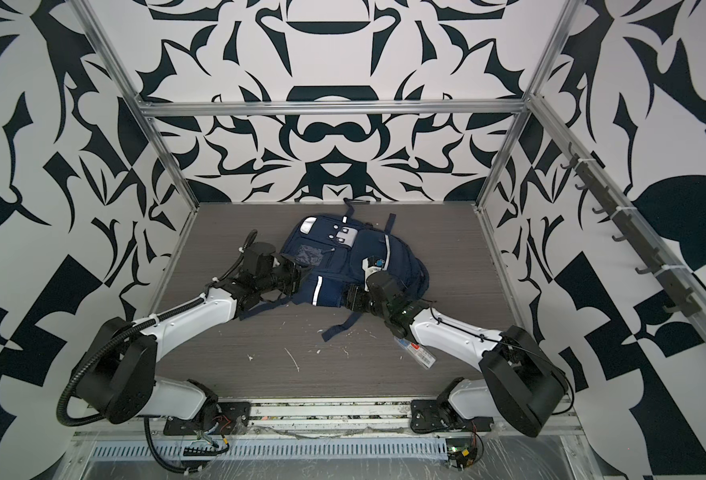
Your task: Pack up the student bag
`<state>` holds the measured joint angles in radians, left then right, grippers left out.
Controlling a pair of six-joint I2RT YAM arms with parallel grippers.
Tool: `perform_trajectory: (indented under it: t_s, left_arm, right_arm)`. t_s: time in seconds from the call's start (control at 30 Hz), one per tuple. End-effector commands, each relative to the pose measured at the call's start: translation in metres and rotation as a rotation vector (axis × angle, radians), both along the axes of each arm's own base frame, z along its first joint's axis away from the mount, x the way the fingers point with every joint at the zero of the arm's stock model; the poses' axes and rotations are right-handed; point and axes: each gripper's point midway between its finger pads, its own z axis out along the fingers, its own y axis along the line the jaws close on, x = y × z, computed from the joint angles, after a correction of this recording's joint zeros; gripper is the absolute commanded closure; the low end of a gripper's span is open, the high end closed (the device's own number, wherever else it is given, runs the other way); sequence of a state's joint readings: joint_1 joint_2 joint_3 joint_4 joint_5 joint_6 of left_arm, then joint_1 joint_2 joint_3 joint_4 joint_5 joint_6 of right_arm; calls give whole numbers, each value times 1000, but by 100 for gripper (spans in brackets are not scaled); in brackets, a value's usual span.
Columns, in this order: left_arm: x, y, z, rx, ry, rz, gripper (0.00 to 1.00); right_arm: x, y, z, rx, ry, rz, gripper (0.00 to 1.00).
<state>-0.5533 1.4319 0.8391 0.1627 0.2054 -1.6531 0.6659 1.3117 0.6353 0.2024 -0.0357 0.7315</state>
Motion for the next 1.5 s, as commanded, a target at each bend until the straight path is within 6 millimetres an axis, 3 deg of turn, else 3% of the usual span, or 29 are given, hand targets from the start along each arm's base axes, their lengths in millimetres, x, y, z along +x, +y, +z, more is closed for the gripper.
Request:
perform_trajectory:
  t_s: [0.0, 0.07, 0.13, 0.23, 0.37, 0.53, 0.7, 0.83, 0.93, 1.27, 1.47]
  left_arm:
    - [-14, -32, 80, -155, -133, -138, 100]
    - [-13, -32, 88, -162, -146, -134, 100]
    - [-12, -32, 92, -170, -153, -133, 100]
    - [-12, -32, 92, -179, -149, -127, 100]
    - [-11, -35, 92, -201, -144, -128, 100]
    - [-11, -36, 91, -214, -141, -128, 100]
    - [-11, -36, 91, -230, -140, -123, 100]
    - [-9, -39, 96, -246, -150, -130, 100]
    - [-8, -40, 96, -249, -147, -131, 100]
    - [-5, -44, 100, -271, -155, -139, 100]
    - [-5, -44, 102, -277, -160, -138, 100]
  right_arm:
    - [25, -27, 38, -29, -153, -129, 41]
    - [28, -39, 45, -52, -174, -159, 44]
    - [31, -51, 52, -63, -191, -185, 61]
    - [36, -59, 62, -51, -220, -187, 68]
    - [35, -47, 80, -72, -316, -70, 69]
    - [21, -27, 84, -105, -397, 131, 73]
    - [12, -31, 79, -188, -425, 213, 68]
    - [23, -50, 81, -141, -420, 132, 59]
    - [33, -63, 83, -98, -423, 61, 47]
    - [49, -60, 87, -54, -457, 88, 47]
    - [50, -74, 90, -61, -485, 98, 48]
